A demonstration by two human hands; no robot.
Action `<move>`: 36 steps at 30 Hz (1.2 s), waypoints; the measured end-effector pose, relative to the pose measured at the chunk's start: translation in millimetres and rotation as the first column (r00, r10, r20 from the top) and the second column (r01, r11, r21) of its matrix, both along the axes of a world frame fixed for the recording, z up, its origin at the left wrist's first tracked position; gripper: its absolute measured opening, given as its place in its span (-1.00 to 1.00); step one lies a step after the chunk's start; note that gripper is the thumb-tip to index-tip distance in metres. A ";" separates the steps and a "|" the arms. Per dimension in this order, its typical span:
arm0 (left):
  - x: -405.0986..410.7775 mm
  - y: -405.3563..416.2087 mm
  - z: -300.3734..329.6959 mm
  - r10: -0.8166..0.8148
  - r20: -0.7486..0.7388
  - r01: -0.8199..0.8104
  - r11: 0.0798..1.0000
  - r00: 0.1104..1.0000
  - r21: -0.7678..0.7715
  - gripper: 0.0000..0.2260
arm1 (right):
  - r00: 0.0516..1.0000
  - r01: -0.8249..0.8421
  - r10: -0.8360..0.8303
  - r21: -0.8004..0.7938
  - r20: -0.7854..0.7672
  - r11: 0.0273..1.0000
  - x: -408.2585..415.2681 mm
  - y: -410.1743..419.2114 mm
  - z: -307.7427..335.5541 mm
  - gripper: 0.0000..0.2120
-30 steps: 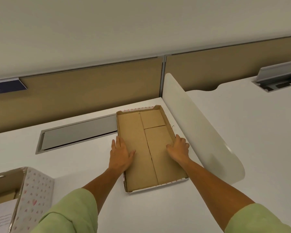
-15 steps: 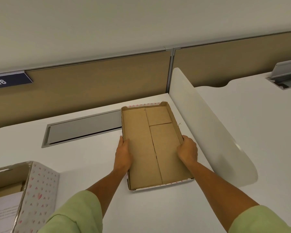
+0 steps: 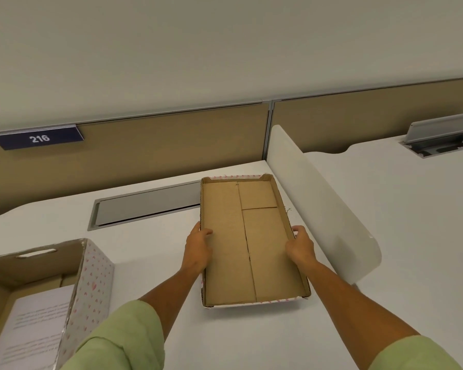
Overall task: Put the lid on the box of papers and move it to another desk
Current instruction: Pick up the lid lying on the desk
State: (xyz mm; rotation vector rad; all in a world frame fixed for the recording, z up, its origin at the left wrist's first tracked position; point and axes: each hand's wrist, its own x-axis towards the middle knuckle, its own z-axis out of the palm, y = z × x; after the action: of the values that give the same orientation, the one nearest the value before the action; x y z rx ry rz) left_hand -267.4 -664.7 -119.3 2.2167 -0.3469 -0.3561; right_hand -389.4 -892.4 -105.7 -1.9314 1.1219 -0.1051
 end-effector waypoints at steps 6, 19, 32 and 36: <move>-23.7 28.1 15.7 -0.002 0.022 0.003 1.000 1.000 -0.029 -0.69 | 0.990 0.091 -0.105 0.138 0.092 0.986 -36.6 33.5 14.6 -0.58; -54.1 102.0 44.2 -0.101 0.131 0.107 0.994 0.986 -0.039 -0.57 | 0.957 0.109 -0.189 0.335 0.218 0.936 -96.6 116.4 42.5 -0.52; -93.0 143.4 80.4 -0.211 0.201 0.226 0.972 0.957 -0.059 -0.56 | 0.862 0.196 -0.339 0.368 0.378 0.909 -140.4 187.3 66.2 -0.53; -109.1 149.1 91.3 -0.185 0.245 0.209 0.975 0.952 -0.075 -0.57 | 0.842 0.159 -0.345 0.419 0.415 0.894 -154.3 197.7 82.9 -0.51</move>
State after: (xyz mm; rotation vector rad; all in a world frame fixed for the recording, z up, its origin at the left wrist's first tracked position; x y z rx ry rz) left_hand -376.5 -515.7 -28.0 2.1340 -0.7046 -0.1742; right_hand -543.6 -694.7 -22.7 -1.3065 0.9683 -0.4641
